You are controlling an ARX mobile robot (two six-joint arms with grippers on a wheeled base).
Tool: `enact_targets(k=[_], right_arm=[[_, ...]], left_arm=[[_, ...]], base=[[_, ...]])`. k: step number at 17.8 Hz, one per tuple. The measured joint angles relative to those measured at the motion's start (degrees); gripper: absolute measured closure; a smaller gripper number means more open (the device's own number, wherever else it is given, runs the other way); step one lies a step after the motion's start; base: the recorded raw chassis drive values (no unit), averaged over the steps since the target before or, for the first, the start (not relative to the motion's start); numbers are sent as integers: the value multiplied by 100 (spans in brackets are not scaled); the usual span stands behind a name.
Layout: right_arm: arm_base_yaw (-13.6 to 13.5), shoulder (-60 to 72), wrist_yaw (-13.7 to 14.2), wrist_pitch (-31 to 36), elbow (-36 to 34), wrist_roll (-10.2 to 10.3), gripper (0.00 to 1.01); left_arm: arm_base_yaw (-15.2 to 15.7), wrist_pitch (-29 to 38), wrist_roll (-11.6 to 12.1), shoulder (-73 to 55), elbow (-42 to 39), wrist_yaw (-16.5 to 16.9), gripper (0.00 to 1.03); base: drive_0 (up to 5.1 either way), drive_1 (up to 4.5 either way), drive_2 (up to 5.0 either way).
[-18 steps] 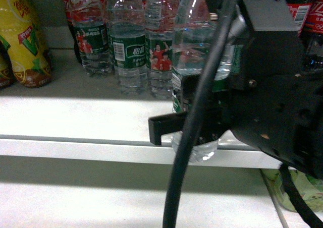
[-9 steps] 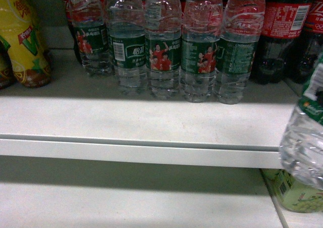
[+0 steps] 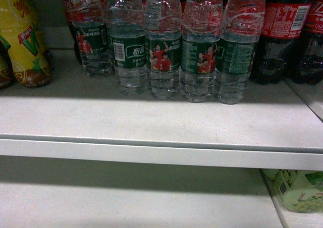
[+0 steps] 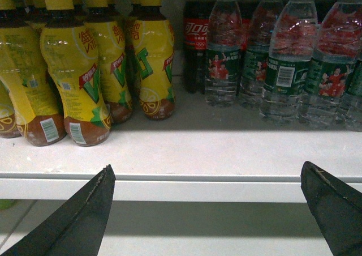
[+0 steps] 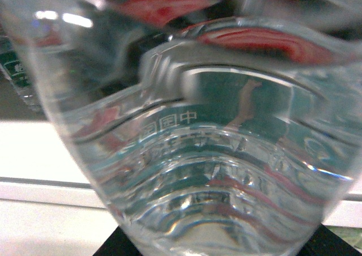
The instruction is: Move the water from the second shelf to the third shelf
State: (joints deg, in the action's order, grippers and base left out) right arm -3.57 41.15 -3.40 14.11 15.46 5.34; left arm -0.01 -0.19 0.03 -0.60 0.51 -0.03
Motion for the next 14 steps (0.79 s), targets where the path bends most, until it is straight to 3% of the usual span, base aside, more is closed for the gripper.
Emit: enact_targets(k=[2, 4, 11, 14], right_arm=[[262, -153, -31, -131, -17, 0, 61], [337, -203, -24, -166, -26, 2, 61], [470, -393, -111, -179, -94, 70, 61], [372, -619, -210, -317, -131, 114, 61]], left_arm=[[0, 0, 0, 0, 0, 2, 5], [0, 0, 0, 0, 0, 0, 5], [0, 0, 0, 0, 0, 2, 5], [0, 0, 0, 0, 0, 2, 5]], base=[[0, 0, 0], [0, 0, 0], [0, 0, 0], [0, 0, 0]])
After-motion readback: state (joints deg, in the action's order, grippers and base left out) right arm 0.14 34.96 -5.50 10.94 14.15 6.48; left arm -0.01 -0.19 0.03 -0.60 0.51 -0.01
